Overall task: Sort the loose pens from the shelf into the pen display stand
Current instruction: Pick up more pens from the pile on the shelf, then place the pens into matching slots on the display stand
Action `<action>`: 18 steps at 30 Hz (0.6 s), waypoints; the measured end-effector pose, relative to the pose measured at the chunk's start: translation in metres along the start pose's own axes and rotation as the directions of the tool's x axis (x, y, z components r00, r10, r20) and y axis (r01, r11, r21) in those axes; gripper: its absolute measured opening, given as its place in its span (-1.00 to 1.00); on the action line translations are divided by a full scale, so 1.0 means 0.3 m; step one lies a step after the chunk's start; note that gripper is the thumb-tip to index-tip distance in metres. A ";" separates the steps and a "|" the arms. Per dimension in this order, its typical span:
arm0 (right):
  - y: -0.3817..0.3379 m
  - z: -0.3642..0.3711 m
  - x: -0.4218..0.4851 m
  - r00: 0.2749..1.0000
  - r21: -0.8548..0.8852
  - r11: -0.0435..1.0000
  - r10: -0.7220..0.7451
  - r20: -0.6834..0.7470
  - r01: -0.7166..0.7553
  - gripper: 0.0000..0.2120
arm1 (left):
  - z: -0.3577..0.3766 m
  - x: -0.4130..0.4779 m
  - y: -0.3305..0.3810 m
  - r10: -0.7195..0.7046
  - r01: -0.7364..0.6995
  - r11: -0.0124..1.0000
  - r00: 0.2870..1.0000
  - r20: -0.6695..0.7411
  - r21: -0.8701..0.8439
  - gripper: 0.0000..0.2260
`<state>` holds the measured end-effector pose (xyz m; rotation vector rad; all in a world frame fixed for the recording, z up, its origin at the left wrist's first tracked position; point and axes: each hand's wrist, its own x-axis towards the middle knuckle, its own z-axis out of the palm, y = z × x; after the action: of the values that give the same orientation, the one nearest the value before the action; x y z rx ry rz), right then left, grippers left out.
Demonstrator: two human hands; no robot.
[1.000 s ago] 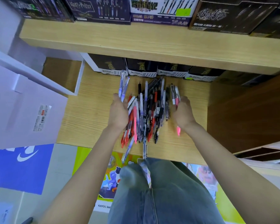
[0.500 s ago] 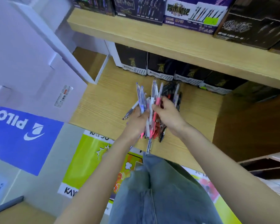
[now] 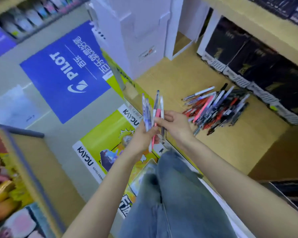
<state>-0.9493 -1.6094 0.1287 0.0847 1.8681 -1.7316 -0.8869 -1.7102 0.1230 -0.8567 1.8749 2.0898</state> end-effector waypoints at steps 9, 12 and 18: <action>0.097 0.336 -0.132 0.909 -0.499 0.821 -0.058 0.412 0.278 -0.77 | -0.265 -0.297 -0.212 -0.086 -0.126 0.909 0.876 -0.474 -0.398 -0.88; 0.150 0.445 -0.171 0.837 -0.578 0.725 0.003 0.547 0.375 -0.77 | -0.313 -0.371 -0.262 -0.096 -0.230 0.852 0.815 -0.572 -0.471 -0.86; 0.163 0.609 -0.235 0.764 -0.475 0.849 0.144 0.628 0.230 -0.89 | -0.346 -0.449 -0.308 -0.202 -0.372 0.734 0.680 -0.705 -0.569 -0.87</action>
<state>-0.8028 -1.7481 0.1197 -0.7042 1.7164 -0.9933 -0.7011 -1.7640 0.1159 -2.0977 1.3232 2.8306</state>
